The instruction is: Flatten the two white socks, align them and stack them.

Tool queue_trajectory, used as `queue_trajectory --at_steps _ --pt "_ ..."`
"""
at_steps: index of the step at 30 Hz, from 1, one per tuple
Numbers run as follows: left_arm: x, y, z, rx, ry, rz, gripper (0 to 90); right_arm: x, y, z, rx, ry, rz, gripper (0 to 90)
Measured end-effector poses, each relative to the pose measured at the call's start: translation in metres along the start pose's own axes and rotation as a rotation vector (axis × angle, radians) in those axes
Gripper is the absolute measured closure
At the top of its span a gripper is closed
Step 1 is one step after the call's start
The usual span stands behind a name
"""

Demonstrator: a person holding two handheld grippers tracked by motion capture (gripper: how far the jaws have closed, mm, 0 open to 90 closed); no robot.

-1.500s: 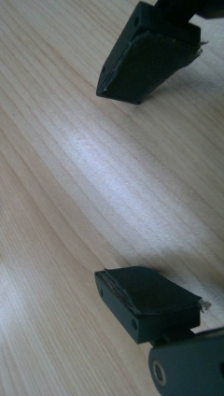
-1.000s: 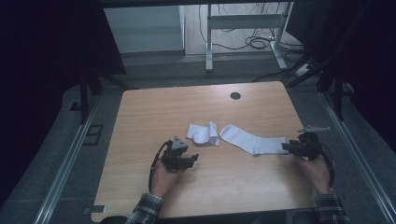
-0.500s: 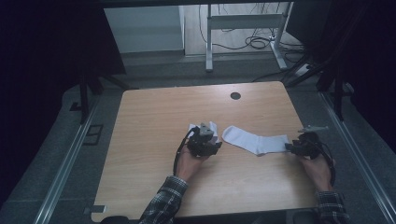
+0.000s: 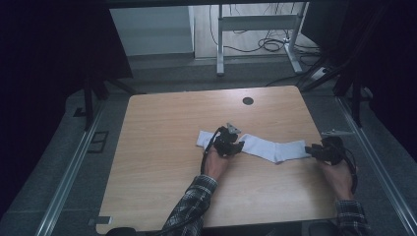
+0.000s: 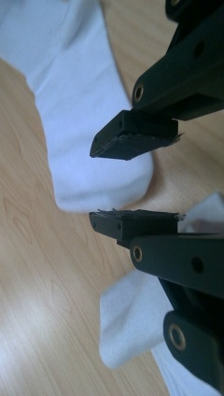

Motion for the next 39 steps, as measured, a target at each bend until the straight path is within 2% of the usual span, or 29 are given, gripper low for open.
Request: queue_trajectory --at_steps 1,3,10,13,18,21,25,27,29,31,33,38,39 --pt "0.0 -0.004 -0.002 0.005 0.017 -0.001 61.7 0.0 0.0 0.0 0.002 -0.001 -0.002 63.1" --pt "-0.001 -0.007 -0.004 0.009 0.025 0.0 60.0 0.0 -0.002 -0.001 0.007 -0.001 -0.006 63.0" --pt "-0.004 -0.017 -0.003 0.007 0.03 -0.022 61.2 -0.002 -0.009 -0.003 0.003 0.011 -0.026 63.9" --pt "-0.007 -0.023 0.0 0.009 0.016 -0.053 66.9 -0.003 -0.013 -0.006 0.008 0.024 -0.057 71.8" --pt "-0.01 -0.023 0.0 -0.014 0.051 -0.03 84.6 -0.003 -0.012 -0.008 0.046 -0.014 -0.074 81.9" --pt "-0.011 -0.021 0.001 -0.017 0.056 -0.023 86.2 -0.002 -0.009 -0.009 0.049 -0.02 -0.071 83.9" --pt "-0.009 -0.01 0.001 -0.04 0.063 0.005 86.3 -0.001 -0.002 -0.01 0.058 -0.02 -0.048 84.2" --pt "-0.006 0.003 0.003 -0.047 0.057 0.022 86.3 0.001 0.004 -0.012 0.066 -0.011 -0.031 84.2" --pt "-0.005 0.008 0.003 -0.049 0.052 0.025 86.3 0.002 0.007 -0.014 0.077 -0.006 -0.022 84.2" --pt "-0.005 0.022 0.005 -0.05 0.037 0.035 86.3 0.003 0.011 -0.018 0.082 0.006 -0.008 84.2" --pt "-0.006 0.027 0.005 -0.047 0.032 0.037 86.2 0.004 0.012 -0.021 0.088 0.01 -0.003 84.2" --pt "-0.013 0.054 0.002 -0.04 0.02 0.051 86.2 0.011 0.021 -0.041 0.122 0.062 0.019 84.2" --pt "-0.016 0.06 0.002 -0.038 0.018 0.056 86.2 0.011 0.021 -0.041 0.122 0.062 0.019 84.2"
Point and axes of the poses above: each handheld gripper's, and its own axes: y roughly backward along the jaws, x roughly out of its top, z roughly to its right, the point moved 1 cm from there along -y, roughly forward along the jaws, and after that the axes turned 2 degrees about -z, right-handed, at the moved point
